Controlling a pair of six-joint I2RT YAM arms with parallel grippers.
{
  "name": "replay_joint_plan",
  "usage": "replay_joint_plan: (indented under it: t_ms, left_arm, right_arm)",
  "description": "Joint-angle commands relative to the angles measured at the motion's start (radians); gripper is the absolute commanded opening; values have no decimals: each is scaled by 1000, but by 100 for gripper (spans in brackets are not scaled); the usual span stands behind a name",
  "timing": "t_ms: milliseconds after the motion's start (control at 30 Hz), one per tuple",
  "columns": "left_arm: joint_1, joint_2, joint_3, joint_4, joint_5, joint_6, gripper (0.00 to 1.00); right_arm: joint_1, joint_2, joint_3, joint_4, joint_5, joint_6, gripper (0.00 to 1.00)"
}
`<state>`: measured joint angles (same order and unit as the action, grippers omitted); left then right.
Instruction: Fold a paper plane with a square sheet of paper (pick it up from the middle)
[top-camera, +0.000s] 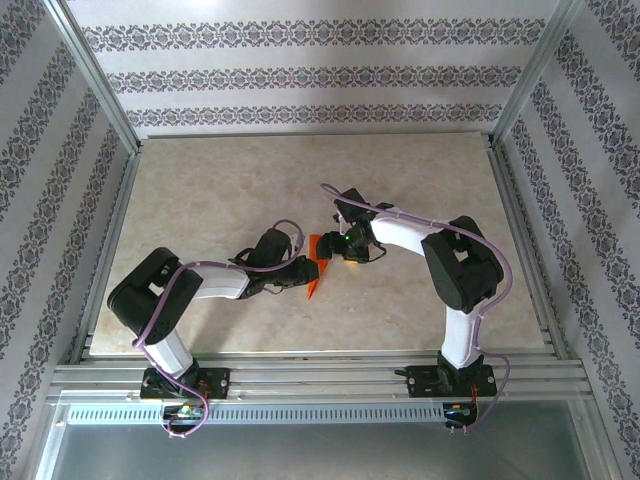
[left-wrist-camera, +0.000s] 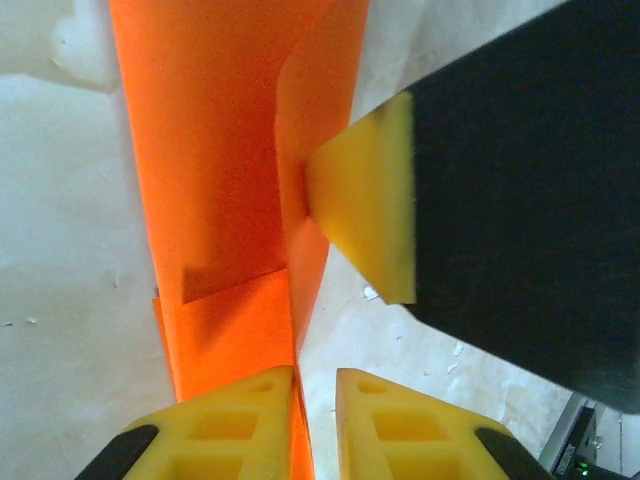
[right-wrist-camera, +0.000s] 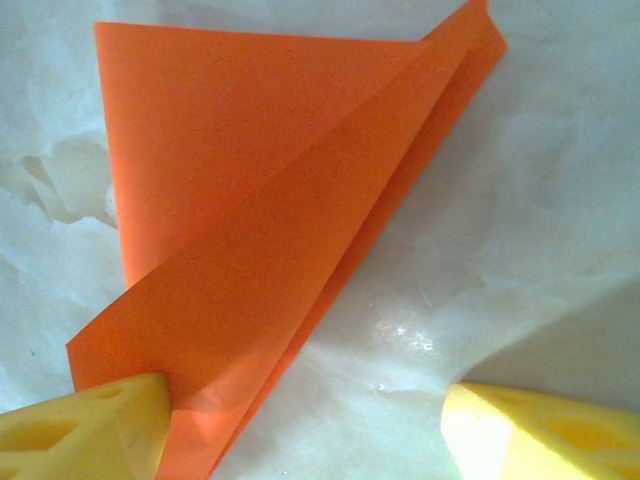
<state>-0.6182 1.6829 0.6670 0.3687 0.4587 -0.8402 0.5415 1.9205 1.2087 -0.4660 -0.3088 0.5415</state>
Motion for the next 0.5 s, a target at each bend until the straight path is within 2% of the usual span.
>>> replay_joint_plan:
  t_ms: [0,467]
  left_arm:
    - [18,-36,-7,-31,-33,-23,20]
    - [18,1,27,-68,-8,-13,28]
  right_arm:
    - [16,85,-18,-29,81,-34,80]
    - [26,114,4,-59,97,-25,83]
